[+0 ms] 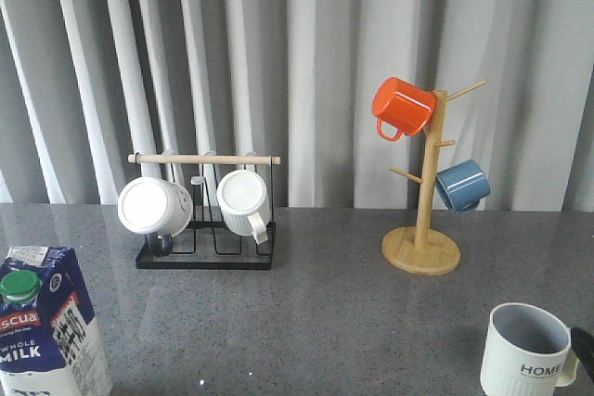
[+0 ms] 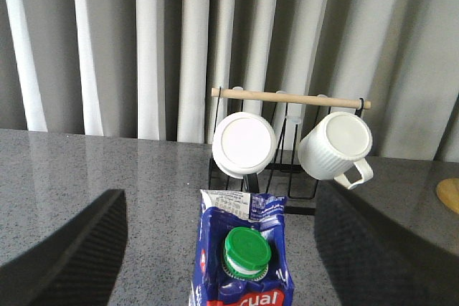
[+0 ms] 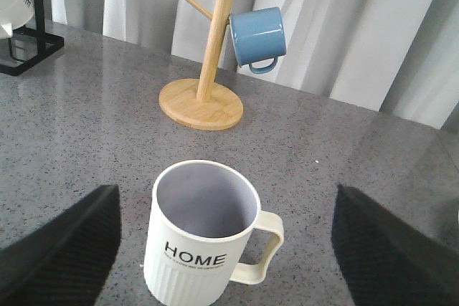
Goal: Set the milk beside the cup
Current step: 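Lower the right gripper beside the mug and align with its handle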
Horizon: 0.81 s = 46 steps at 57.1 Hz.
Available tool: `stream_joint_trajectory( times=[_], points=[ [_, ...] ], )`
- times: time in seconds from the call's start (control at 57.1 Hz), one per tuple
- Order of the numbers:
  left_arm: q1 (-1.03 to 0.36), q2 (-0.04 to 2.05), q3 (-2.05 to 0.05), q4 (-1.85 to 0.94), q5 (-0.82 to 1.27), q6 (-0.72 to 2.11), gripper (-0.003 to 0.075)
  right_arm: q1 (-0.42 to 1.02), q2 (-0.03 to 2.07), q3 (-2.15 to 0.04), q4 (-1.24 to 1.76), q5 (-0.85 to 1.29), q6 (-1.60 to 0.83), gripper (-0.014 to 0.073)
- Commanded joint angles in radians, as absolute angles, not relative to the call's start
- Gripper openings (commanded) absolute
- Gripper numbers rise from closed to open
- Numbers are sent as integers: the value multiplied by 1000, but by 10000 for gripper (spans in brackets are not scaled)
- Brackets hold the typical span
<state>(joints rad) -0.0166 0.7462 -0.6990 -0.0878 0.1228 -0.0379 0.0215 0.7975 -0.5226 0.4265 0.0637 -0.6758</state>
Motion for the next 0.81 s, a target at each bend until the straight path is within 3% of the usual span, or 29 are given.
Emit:
stream_joint_trajectory(
  times=[0.0, 0.14, 0.35, 0.525, 0.788],
  points=[
    [-22, 746, -734, -90, 48, -39, 534, 15, 796, -557, 268, -8, -545, 573],
    [-22, 746, -734, -90, 48, -39, 534, 2, 840, -557, -63, -45, -145, 573],
    [-22, 746, -734, -90, 48, -39, 534, -158, 965, -557, -378, -86, 288, 573],
    [-22, 746, -734, -90, 48, -39, 534, -165, 1040, -540, -564, -189, 358, 572],
    [-22, 746, -734, -90, 48, -39, 534, -277, 1077, -327, -563, -570, 286, 544]
  ],
)
